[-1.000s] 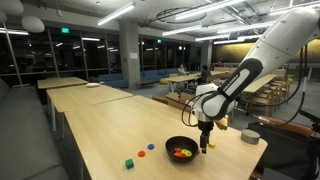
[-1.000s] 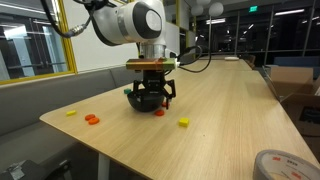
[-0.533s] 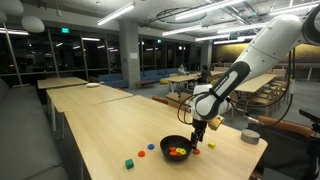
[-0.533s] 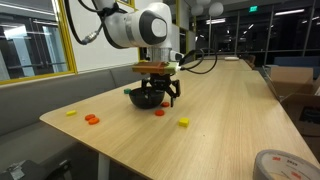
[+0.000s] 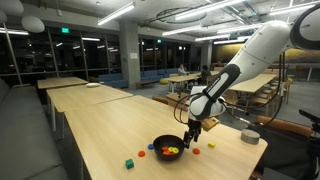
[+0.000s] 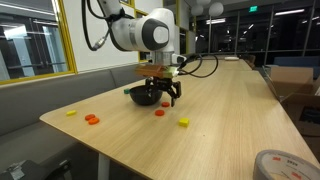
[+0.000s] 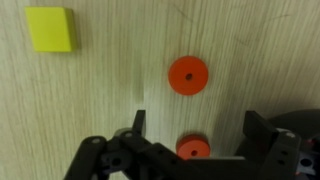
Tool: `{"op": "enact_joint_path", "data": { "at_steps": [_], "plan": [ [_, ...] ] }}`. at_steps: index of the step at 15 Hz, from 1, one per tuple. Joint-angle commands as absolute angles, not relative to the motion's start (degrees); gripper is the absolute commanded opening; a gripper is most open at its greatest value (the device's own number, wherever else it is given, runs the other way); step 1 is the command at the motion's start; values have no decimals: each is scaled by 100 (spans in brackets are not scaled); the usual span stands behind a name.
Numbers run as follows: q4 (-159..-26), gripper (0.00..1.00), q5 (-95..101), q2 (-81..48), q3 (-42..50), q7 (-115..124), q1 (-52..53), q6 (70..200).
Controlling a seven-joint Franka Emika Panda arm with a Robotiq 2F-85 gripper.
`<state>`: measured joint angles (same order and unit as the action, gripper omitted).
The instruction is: Put the rings inside the black bowl
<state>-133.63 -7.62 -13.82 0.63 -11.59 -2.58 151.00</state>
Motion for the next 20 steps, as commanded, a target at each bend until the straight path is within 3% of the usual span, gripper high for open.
{"op": "enact_joint_path", "data": {
  "at_steps": [1, 5, 11, 20],
  "plan": [
    [-13424, 100, 463, -1211, 743, 343, 198, 14821],
    [-13452, 100, 1191, -1069, 742, 1342, 176, 14356],
    [-13426, 100, 122, -1163, 153, 769, 19, 14543],
    [-13576, 100, -129, -1135, 120, 985, 52, 14507]
  ]
}}
